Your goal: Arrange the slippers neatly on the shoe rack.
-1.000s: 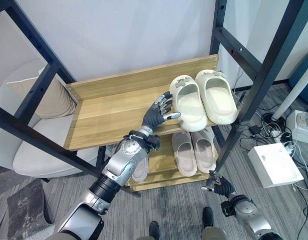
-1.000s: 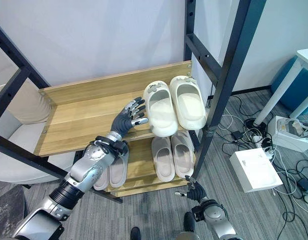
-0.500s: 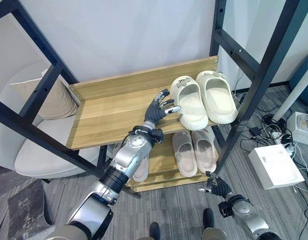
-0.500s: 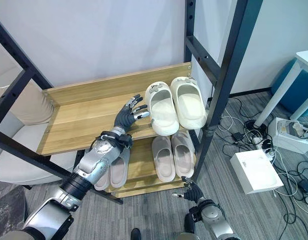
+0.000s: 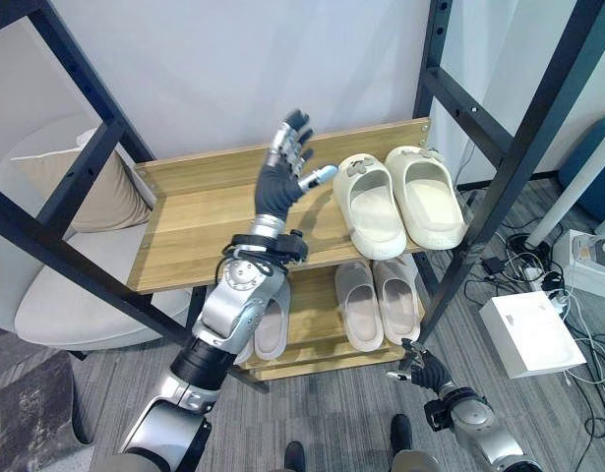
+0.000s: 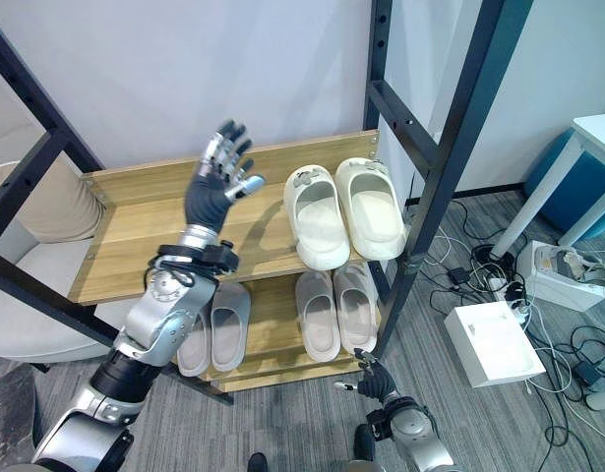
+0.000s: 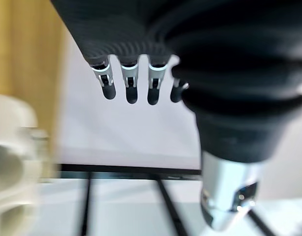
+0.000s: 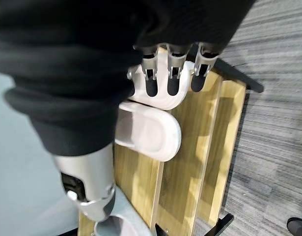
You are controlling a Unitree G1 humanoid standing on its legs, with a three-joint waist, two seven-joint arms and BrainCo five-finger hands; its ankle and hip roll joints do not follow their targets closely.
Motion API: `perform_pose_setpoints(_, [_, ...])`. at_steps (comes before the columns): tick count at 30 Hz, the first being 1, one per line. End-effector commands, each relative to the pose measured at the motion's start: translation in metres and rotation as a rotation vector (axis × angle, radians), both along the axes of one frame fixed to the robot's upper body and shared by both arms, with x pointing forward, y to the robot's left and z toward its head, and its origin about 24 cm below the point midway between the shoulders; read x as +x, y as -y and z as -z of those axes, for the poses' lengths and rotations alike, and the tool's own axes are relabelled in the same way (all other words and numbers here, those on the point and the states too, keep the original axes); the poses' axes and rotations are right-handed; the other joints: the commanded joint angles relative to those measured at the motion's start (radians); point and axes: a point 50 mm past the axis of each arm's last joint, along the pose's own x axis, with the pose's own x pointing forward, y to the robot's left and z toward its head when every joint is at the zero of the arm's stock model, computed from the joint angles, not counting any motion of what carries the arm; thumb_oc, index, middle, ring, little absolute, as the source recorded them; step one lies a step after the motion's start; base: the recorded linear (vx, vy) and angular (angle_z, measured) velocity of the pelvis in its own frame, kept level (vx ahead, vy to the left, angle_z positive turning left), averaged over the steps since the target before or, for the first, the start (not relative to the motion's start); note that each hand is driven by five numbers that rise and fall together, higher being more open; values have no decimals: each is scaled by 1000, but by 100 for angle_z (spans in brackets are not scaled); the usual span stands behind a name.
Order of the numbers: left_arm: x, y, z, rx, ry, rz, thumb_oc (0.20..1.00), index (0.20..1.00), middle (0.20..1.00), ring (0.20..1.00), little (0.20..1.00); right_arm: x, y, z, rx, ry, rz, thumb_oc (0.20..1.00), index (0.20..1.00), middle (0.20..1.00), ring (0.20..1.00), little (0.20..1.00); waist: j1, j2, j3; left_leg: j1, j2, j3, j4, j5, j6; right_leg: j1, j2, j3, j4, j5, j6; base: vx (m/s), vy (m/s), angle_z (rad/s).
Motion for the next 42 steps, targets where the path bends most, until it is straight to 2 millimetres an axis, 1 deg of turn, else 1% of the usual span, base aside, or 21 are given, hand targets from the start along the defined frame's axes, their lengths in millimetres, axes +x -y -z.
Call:
perform_pose_setpoints(1, [-18,-1,-45,-8,275,50,1000,1000,1000,1000,1000,15,-10,-12,48,94,-2,1000,1000,1000,1000,1000,11,-37,5,24,-27,-26,-7,-42,-2,91,-11,-38,2,-155,43,-12,9,4])
perform_pose_setpoints(5, [-53,13,-55,79,411,253,1000,1000,1000,1000,1000,13,-10,-10,55,80,-11,1000,1000,1000,1000,1000,22,-39,0,23,-28,-32,-7,-44,0,92,-12,-40,2,-152,43,-9,11,9])
perform_pose_setpoints(9, [-87,34,-50,175,475,564,1000,1000,1000,1000,1000,10,-13,-7,66,58,-49,1000,1000,1000,1000,1000,30,-43,-5,23,-30,-34,-7,-46,2,92,-12,-39,2,-154,45,-5,13,6])
perform_pose_setpoints(13, [-88,56,-1,262,253,789,1000,1000,1000,1000,1000,11,-16,-6,67,52,-84,1000,1000,1000,1000,1000,33,-44,-1,24,-30,-36,-7,-46,5,93,-11,-40,2,-155,44,0,0,0])
perform_pose_setpoints(14, [-85,59,25,238,111,824,1000,1000,1000,1000,1000,11,-17,-7,68,56,-87,1000,1000,1000,1000,1000,34,-44,1,24,-30,-36,-7,-46,6,94,-10,-39,2,-155,44,0,0,0])
perform_pose_setpoints(15, [-83,58,50,272,3,821,1000,1000,1000,1000,1000,11,-17,-7,66,56,-82,1000,1000,1000,1000,1000,37,-43,4,24,-30,-37,-7,-45,7,93,-9,-39,2,-154,43,0,0,0])
perform_pose_setpoints(17, [-83,54,79,368,-81,792,1000,1000,1000,1000,1000,11,-15,-5,66,54,-77,1000,1000,1000,1000,1000,38,-43,6,26,-29,-35,-7,-46,7,94,-8,-38,2,-156,43,0,0,0])
perform_pose_setpoints(18, [-83,54,79,368,-81,792,1000,1000,1000,1000,1000,11,-15,-5,66,54,-77,1000,1000,1000,1000,1000,39,-43,6,26,-29,-35,-7,-46,7,94,-8,-38,2,-156,43,0,0,0])
perform_pose_setpoints(19, [-85,54,99,385,-168,804,1000,1000,1000,1000,1000,11,-15,-5,68,51,-79,1000,1000,1000,1000,1000,38,-43,8,27,-28,-34,-7,-45,8,95,-8,-37,2,-156,43,0,0,0])
perform_pose_setpoints(20, [-85,47,127,433,-274,764,1000,1000,1000,1000,1000,12,-17,-5,72,55,-75,1000,1000,1000,1000,1000,39,-43,12,28,-29,-33,-7,-45,9,96,-8,-37,2,-156,43,-31,14,1])
perform_pose_setpoints(22, [-90,36,165,418,-456,698,1000,1000,1000,1000,1000,12,-18,-5,82,59,-66,1000,1000,1000,1000,1000,42,-45,15,29,-30,-34,-7,-44,10,97,-8,-35,2,-155,42,0,0,0])
perform_pose_setpoints(23, [-90,37,165,417,-456,697,1000,1000,1000,1000,1000,12,-18,-4,81,57,-66,1000,1000,1000,1000,1000,41,-44,13,29,-29,-34,-7,-45,10,97,-8,-36,2,-155,42,0,0,0])
perform_pose_setpoints(24, [-94,19,196,454,-595,594,1000,1000,1000,1000,1000,11,-18,-3,87,52,-48,1000,1000,1000,1000,1000,46,-45,14,30,-29,-37,-7,-43,10,99,-7,-36,2,-155,42,-11,0,7])
perform_pose_setpoints(26, [-99,5,221,457,-712,510,1000,1000,1000,1000,1000,10,-18,-2,90,49,-35,1000,1000,1000,1000,1000,50,-47,14,30,-28,-40,-7,-42,11,100,-8,-38,2,-155,41,-14,-7,6])
perform_pose_setpoints(28, [-97,-22,247,430,-854,278,1000,1000,1000,1000,1000,8,-18,-3,102,57,-6,1000,1000,1000,1000,1000,59,-52,12,29,-27,-46,-7,-37,11,103,-8,-44,2,-153,39,-5,-6,3])
perform_pose_setpoints(29, [-97,-21,247,429,-853,277,1000,1000,1000,1000,1000,8,-17,-3,101,57,-6,1000,1000,1000,1000,1000,57,-51,12,29,-27,-47,-7,-37,11,104,-8,-45,2,-153,39,-12,-21,10])
perform_pose_setpoints(31, [-98,-44,276,212,-1048,2,1000,1000,1000,1000,1000,6,-15,-4,112,73,63,1000,1000,1000,1000,1000,74,-62,9,22,-27,-60,-7,-27,9,107,-9,-60,2,-152,36,-19,-34,18])
perform_pose_setpoints(32, [-101,-49,286,185,-1102,-49,1000,1000,1000,1000,1000,7,-14,-4,113,79,74,1000,1000,1000,1000,1000,75,-64,9,22,-26,-62,-7,-25,8,109,-9,-63,2,-152,36,-13,-22,21])
perform_pose_setpoints(33, [-101,-49,286,184,-1101,-49,1000,1000,1000,1000,1000,8,-14,-5,113,80,74,1000,1000,1000,1000,1000,74,-63,10,22,-26,-63,-7,-26,8,109,-9,-63,2,-153,36,-8,-18,11])
perform_pose_setpoints(35, [-95,-63,292,152,-1135,-187,1000,1000,1000,1000,1000,9,-11,-6,110,95,116,1000,1000,1000,1000,1000,78,-66,9,20,-25,-63,-7,-23,7,111,-10,-67,2,-152,35,-6,-5,2])
perform_pose_setpoints(42, [-87,-69,285,156,-1097,-231,1000,1000,1000,1000,1000,14,-3,-10,91,112,154,1000,1000,1000,1000,1000,74,-67,5,25,-27,-57,-7,-28,7,114,-10,-64,2,-153,34,0,0,0])
